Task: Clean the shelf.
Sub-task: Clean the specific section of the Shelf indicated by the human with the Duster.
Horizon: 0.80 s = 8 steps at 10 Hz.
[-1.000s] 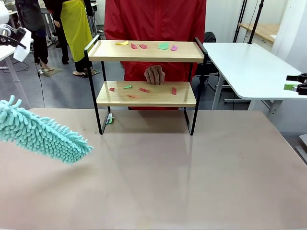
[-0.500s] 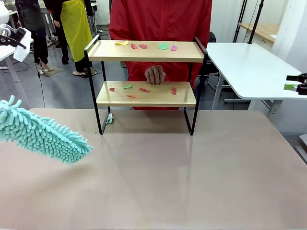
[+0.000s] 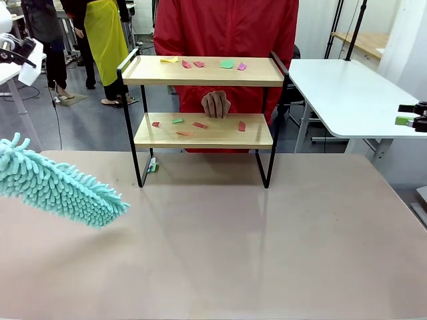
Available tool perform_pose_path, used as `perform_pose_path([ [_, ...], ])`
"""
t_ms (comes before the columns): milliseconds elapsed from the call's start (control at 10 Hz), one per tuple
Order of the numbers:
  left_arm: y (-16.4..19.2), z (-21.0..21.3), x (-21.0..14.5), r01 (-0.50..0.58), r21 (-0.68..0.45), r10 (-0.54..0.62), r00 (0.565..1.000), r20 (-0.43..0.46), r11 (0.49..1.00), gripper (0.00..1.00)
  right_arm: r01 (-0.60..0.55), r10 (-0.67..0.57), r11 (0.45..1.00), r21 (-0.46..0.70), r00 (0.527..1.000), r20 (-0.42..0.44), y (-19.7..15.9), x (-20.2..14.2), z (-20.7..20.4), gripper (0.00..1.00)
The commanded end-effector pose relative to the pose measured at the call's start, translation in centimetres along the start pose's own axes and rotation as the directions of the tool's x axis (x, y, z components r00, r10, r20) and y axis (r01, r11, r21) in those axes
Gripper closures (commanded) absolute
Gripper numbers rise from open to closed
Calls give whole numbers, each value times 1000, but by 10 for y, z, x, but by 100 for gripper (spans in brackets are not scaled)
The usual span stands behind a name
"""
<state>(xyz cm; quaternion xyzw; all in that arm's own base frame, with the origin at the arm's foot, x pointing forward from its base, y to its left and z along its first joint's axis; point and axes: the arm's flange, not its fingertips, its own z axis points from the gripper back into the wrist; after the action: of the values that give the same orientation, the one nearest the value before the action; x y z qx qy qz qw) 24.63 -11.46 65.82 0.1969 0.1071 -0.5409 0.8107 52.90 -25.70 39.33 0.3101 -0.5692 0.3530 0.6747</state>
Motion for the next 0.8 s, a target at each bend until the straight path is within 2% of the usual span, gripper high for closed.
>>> perform_pose_path([
  [0,0,1,-3,-6,1,6,1000,-8,1000,87,5,-6,1000,-10,1000,-16,1,8,-3,0],
  [600,0,0,0,0,0,0,1000,0,1000,87,5,-6,1000,-10,1000,-16,1,8,-3,0],
  [700,5,-4,-11,46,-14,-42,983,181,999,87,5,-6,1000,-10,1000,-16,1,8,-3,0],
])
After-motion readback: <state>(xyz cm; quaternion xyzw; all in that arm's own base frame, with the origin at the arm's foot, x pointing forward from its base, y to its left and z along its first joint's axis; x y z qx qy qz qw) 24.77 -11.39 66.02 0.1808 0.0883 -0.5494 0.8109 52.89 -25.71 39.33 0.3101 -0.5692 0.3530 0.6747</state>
